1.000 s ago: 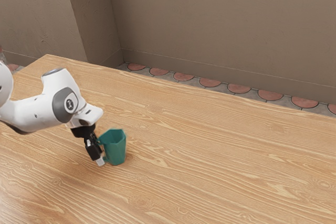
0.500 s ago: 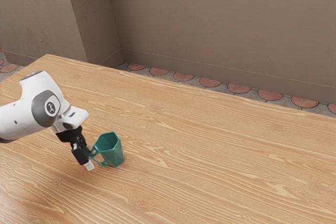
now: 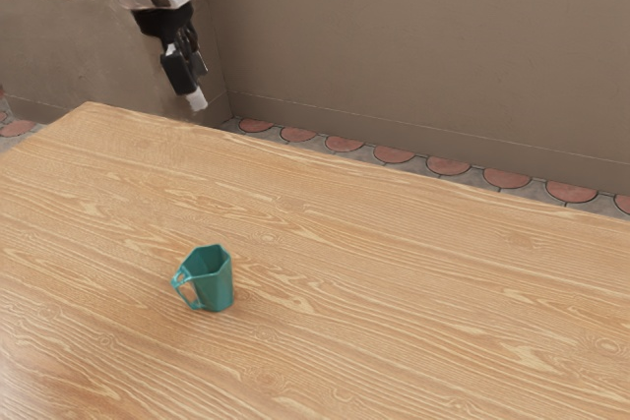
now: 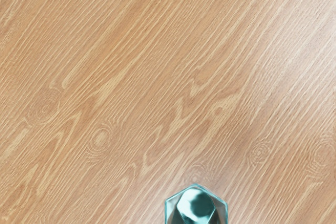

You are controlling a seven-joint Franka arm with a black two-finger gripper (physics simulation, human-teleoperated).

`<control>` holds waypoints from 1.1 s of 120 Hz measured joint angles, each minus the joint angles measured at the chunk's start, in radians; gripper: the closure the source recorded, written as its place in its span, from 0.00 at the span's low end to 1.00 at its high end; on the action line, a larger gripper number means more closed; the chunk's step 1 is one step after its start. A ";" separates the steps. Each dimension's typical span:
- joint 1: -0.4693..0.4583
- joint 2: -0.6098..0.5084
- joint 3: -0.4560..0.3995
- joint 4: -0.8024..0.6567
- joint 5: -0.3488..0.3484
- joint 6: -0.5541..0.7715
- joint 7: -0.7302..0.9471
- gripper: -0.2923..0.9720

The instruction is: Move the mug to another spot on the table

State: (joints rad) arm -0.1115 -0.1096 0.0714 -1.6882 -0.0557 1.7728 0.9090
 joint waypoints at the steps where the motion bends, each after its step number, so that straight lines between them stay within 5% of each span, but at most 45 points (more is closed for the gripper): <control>1: -0.001 0.009 -0.013 0.038 0.004 -0.025 -0.012 0.25; 20: -0.045 0.044 -0.095 0.264 0.048 -0.329 -0.213 0.24; 50: 0.016 0.039 -0.054 0.455 0.135 -0.552 -0.434 0.23; 132: 0.002 0.039 -0.062 0.489 0.175 -0.666 -0.735 0.23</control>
State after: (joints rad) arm -0.1098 -0.0704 0.0092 -1.1991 0.1194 1.1072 0.1735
